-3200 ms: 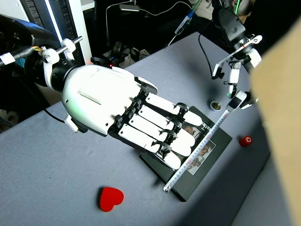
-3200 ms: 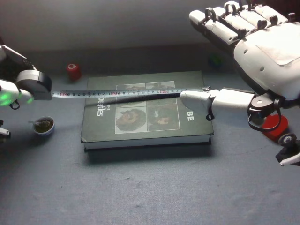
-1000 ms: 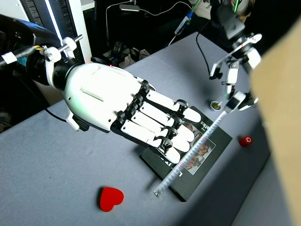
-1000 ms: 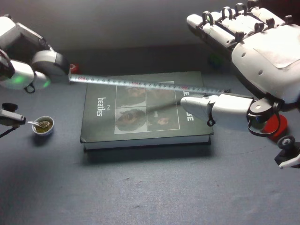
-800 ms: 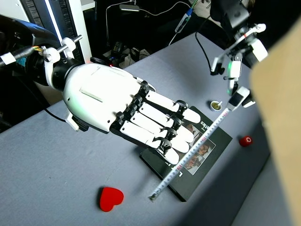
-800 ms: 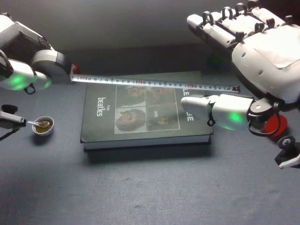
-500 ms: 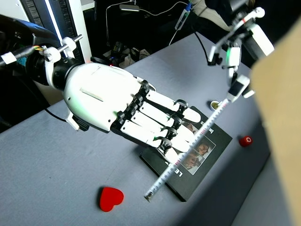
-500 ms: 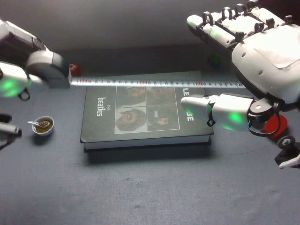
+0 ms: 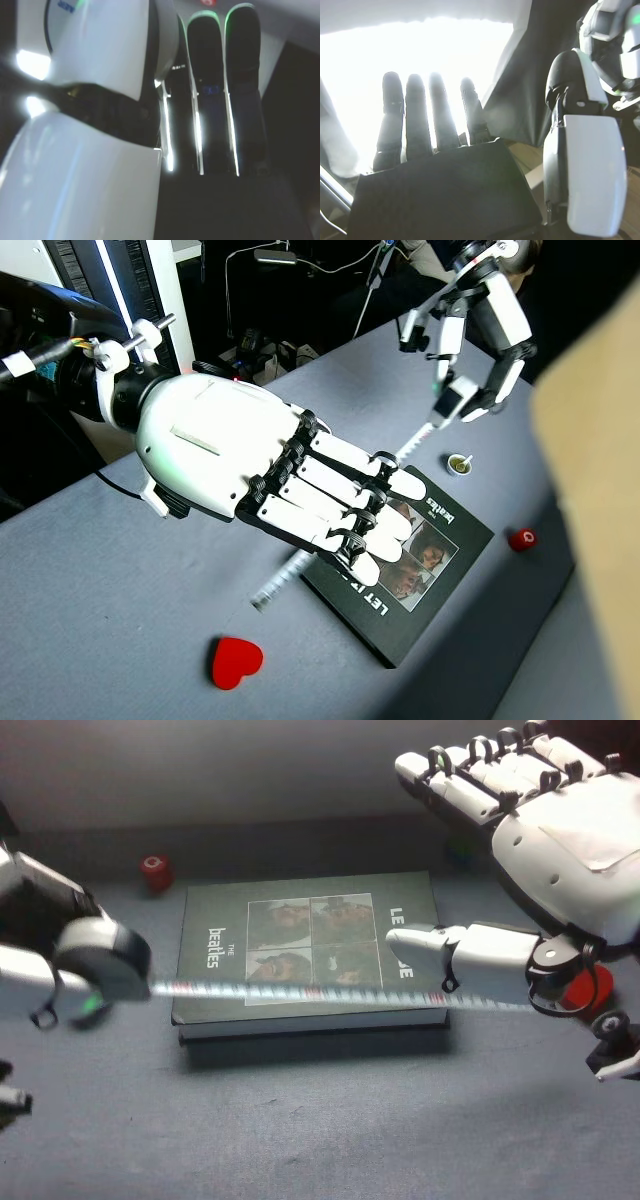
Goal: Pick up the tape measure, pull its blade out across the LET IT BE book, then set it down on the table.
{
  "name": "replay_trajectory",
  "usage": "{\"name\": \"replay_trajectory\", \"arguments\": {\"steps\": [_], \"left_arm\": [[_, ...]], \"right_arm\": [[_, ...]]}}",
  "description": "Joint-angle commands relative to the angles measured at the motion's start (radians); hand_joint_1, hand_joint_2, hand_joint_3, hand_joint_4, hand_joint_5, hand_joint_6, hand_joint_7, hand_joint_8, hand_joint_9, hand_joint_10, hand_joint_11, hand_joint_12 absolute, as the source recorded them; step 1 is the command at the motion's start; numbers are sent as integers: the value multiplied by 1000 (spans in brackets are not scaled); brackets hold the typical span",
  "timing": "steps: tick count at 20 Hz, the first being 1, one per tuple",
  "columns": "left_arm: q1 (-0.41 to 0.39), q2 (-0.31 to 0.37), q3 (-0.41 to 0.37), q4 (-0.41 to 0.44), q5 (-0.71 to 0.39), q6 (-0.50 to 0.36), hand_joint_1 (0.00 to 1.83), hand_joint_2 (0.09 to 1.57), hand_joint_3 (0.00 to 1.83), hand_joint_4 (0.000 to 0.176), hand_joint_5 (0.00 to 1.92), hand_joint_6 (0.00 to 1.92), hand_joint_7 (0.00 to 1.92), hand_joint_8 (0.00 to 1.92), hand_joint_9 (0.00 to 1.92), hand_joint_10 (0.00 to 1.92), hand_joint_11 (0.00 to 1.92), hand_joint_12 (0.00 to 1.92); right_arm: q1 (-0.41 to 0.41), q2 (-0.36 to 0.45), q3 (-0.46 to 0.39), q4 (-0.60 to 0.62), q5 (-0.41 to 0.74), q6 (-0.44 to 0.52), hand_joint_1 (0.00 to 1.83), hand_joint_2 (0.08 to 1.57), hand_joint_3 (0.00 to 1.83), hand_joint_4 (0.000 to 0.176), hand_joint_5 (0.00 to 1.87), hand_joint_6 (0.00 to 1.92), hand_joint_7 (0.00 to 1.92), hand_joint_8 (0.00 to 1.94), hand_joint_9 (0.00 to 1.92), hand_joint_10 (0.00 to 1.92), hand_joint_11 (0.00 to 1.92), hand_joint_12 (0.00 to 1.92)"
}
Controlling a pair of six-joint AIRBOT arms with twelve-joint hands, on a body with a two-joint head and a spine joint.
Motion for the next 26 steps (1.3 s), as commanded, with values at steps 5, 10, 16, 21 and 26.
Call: {"name": "replay_trajectory", "arguments": {"steps": [5,10,16,21,26], "left_arm": [[63,10,-45,38,-112,-99,1384,1083,0,0,1037,745,1084,877,913,1190,812,1087],[158,-21,-72,58,-169,-212,1384,1082,0,0,1038,743,1084,875,913,1194,814,1088],[253,-95,-41,132,-256,-376,1384,1082,0,0,1038,743,1085,871,915,1191,818,1088],[312,-151,-9,193,-344,-530,1383,1082,0,0,1034,746,1082,870,920,1192,820,1088],[381,-220,44,259,-362,-612,1383,1083,0,0,1033,748,1081,872,920,1193,821,1089]], "right_arm": [[6,4,-5,-80,80,10,232,1059,4,88,22,0,101,0,108,0,0,582],[4,4,-6,-87,78,13,230,1062,3,88,22,0,104,1,115,2,0,599],[3,4,-6,-90,77,14,243,1058,0,86,38,1,113,0,134,3,0,613],[3,4,-6,-92,76,16,242,1059,0,81,38,1,114,0,136,3,0,614],[3,4,-6,-94,76,17,249,1057,0,81,45,3,120,2,139,3,0,615]]}}
